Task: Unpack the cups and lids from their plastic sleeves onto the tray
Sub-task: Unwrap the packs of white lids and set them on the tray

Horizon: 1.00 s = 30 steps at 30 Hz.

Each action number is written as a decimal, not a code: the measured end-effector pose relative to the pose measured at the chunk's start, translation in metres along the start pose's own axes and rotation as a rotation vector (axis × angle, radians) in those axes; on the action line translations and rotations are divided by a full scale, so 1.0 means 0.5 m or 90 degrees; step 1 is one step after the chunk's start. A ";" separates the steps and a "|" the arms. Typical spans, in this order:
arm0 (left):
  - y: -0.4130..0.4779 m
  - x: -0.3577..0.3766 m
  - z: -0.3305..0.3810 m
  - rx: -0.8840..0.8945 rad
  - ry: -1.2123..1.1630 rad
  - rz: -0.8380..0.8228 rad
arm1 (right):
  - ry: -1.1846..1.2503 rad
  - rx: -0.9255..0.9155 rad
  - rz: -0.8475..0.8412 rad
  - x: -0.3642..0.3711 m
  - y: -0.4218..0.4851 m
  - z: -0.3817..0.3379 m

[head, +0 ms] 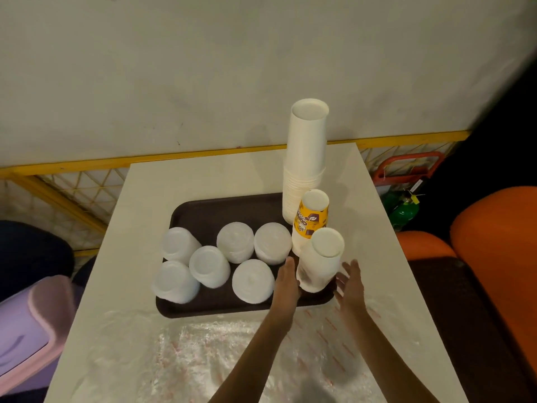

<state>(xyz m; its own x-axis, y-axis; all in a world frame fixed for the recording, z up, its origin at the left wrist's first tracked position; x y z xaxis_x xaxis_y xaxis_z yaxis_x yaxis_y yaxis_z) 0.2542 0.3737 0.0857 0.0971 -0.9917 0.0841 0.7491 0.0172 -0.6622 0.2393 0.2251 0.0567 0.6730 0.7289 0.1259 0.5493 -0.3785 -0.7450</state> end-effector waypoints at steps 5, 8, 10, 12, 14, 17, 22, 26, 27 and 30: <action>-0.018 -0.097 0.013 0.005 -0.049 0.064 | -0.204 0.071 -0.026 -0.028 -0.058 0.122; -0.043 -0.180 0.049 0.092 -0.067 0.135 | -0.328 0.017 -0.100 0.041 -0.103 0.149; -0.065 -0.242 0.083 0.165 -0.042 0.191 | -0.356 -0.065 -0.141 0.108 -0.134 0.125; -0.089 -0.318 0.116 0.224 -0.037 0.258 | -0.361 -0.143 -0.186 0.179 -0.169 0.091; -0.108 -0.393 0.143 0.252 -0.040 0.316 | -0.382 -0.185 -0.221 0.240 -0.191 0.072; -0.111 -0.510 0.184 0.286 -0.044 0.386 | -0.419 -0.223 -0.253 0.323 -0.206 0.067; -0.022 -0.633 0.214 0.212 0.051 0.337 | -0.500 -0.191 -0.267 0.428 -0.224 0.124; 0.074 -0.649 0.179 0.095 0.113 0.207 | -0.508 -0.175 -0.190 0.447 -0.202 0.161; 0.092 -0.646 0.172 0.073 0.131 0.181 | -0.505 -0.178 -0.169 0.446 -0.195 0.165; 0.134 -0.629 0.167 0.051 0.190 0.115 | -0.499 -0.176 -0.131 0.446 -0.177 0.174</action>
<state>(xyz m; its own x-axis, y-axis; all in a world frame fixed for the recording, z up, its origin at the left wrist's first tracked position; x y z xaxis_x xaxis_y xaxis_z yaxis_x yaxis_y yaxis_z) 0.3286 0.6976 0.0770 0.0453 -0.9650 -0.2582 0.7872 0.1936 -0.5856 0.2978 0.4709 0.0936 0.0660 0.9436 -0.3245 0.7922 -0.2473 -0.5580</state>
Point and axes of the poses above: each hand's wrist, its own y-axis towards the middle knuckle, its own x-axis out of the palm, z = x × y, the point moved 10 cm from there along y, towards the middle knuckle, and after that the axes turned 2 degrees about x, right-handed, at the moved point
